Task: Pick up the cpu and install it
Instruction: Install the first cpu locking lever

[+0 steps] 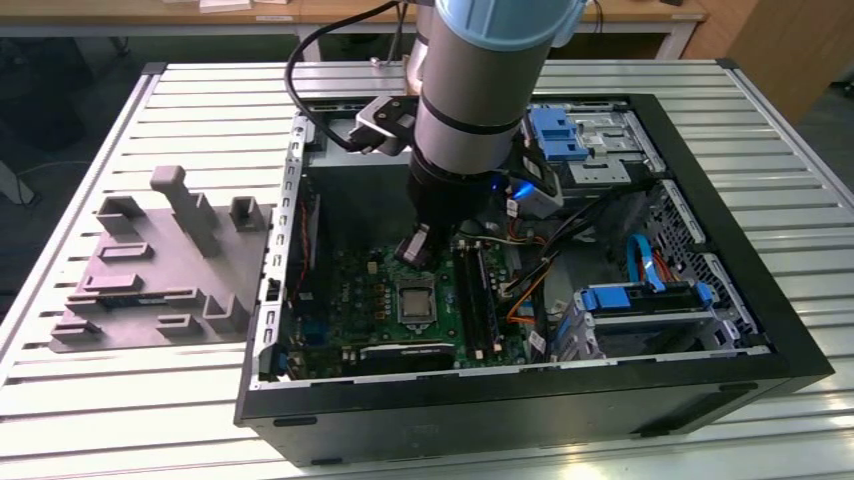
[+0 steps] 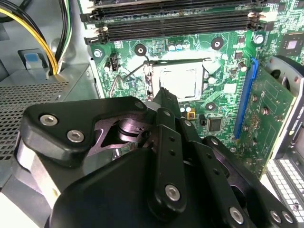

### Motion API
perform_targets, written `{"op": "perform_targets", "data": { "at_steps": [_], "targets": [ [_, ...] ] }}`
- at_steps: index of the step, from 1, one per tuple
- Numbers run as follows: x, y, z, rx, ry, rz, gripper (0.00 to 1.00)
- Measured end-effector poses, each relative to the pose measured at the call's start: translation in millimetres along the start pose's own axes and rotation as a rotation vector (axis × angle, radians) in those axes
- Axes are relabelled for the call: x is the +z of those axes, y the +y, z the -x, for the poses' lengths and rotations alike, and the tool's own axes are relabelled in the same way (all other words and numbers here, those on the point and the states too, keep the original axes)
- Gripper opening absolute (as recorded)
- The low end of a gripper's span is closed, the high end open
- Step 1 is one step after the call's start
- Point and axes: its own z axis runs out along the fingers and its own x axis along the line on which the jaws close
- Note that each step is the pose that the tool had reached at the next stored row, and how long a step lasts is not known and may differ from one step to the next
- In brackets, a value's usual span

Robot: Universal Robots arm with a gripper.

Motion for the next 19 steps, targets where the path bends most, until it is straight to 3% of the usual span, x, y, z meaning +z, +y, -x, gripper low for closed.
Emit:
{"op": "perform_targets", "data": {
  "at_steps": [10, 19],
  "targets": [
    [-1.0, -11.3, 10.4, 0.0, 0.0001, 0.0003, 0.11],
    [-0.7, -8.0, 23.1, 0.0, 0.0001, 0.0003, 0.11]
  ]
}}
